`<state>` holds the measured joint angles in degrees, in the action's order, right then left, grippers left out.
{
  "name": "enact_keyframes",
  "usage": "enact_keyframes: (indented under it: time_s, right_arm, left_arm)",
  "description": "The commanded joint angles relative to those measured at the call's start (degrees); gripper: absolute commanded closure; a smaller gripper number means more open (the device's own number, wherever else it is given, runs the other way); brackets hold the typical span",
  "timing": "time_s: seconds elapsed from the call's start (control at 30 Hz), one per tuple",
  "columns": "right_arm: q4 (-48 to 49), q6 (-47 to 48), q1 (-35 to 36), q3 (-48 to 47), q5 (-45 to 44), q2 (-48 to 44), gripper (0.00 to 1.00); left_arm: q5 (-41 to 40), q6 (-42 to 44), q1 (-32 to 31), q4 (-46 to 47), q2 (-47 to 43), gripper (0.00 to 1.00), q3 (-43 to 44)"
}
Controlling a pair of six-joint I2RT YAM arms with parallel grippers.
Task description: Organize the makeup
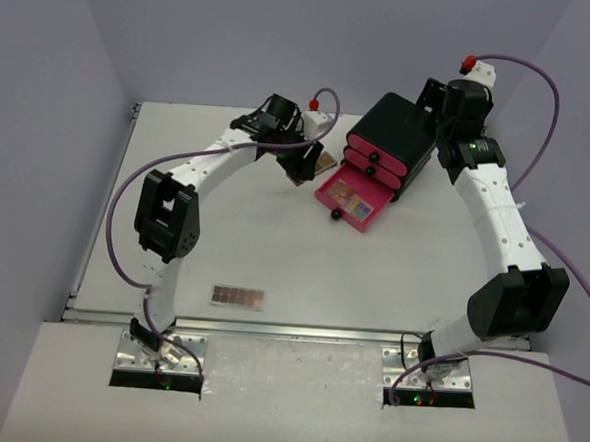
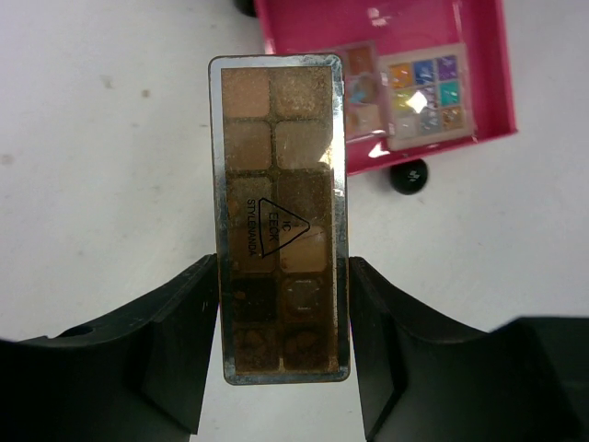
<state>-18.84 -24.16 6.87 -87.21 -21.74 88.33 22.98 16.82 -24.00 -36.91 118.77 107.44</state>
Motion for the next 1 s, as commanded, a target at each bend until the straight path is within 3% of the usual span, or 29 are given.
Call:
enact_keyframes:
  time_s: [0.0, 0.4, 0.63, 0.97]
  right_arm:
    - [2.43, -0.27, -0.28, 1.42, 1.69, -2.2, 0.08]
    - [-0.32, -0.94, -0.28, 4.73, 5.07, -5.54, 0.08]
    - [-0.24, 1.94, -0.28, 6.14, 3.47, -7.14, 0.08]
    - [-0.23, 7.4, -0.28, 6.7, -1.02, -7.83, 0.06]
  left_arm:
    - [-0.32, 2.08, -5.02, -1.82, 0.75, 1.0, 2.33]
    - [-6.25, -3.64, -12.73, -2.03, 12.77, 1.0, 12.85]
    - [-9.82, -5.96, -12.74, 0.25, 12.3, 1.0, 11.33]
    - [-14.27, -11.63, -13.44, 3.25, 19.47, 1.0, 17.8]
